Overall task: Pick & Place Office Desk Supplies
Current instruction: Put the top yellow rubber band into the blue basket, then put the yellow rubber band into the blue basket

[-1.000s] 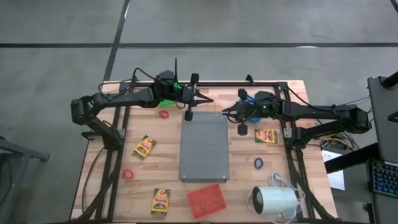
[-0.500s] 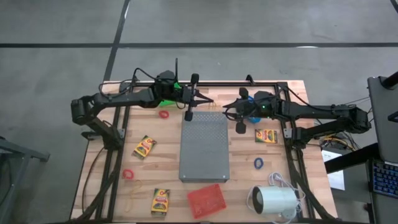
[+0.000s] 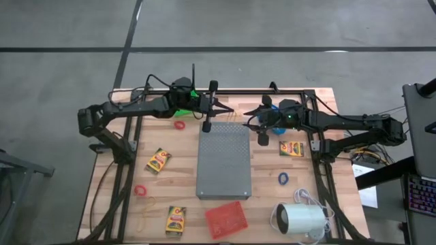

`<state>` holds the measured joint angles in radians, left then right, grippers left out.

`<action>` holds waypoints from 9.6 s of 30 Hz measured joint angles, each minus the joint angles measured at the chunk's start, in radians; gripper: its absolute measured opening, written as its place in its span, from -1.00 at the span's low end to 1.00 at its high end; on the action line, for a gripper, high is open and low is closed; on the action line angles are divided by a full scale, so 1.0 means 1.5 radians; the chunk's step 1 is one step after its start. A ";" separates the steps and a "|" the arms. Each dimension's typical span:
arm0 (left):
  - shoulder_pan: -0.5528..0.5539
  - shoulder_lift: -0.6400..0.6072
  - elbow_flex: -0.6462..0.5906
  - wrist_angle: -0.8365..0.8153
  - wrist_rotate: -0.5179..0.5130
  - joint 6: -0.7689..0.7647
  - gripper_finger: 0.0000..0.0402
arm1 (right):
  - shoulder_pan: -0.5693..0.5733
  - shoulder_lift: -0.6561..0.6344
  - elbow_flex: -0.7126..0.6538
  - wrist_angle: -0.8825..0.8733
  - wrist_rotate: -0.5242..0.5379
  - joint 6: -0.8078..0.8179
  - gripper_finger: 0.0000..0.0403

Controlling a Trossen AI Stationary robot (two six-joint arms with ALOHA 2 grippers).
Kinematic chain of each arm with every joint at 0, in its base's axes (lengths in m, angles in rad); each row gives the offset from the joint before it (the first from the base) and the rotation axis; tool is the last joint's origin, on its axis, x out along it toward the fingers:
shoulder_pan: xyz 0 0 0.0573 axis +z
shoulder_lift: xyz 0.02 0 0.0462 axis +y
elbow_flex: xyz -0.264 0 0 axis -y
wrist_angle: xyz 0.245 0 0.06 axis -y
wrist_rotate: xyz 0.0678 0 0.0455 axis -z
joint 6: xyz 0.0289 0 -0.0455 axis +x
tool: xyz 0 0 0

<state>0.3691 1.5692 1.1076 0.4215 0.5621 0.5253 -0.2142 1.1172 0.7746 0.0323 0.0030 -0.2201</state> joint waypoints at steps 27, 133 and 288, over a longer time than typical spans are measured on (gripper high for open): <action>-0.009 0.000 0.003 0.017 0.008 0.001 -0.99 | 0.000 0.105 0.003 0.217 -0.001 -0.063 -0.03; -0.011 0.000 -0.001 -0.001 -0.051 -0.043 0.31 | 0.000 0.151 0.003 0.365 0.000 -0.105 -0.96; -0.011 -0.001 -0.001 -0.075 -0.051 -0.039 0.44 | -0.279 0.357 0.154 -0.584 0.122 0.262 -0.05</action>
<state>0.3525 1.5684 1.1069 0.3084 0.4858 0.4664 -0.6331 1.6531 1.0050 -0.8440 0.1856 0.1722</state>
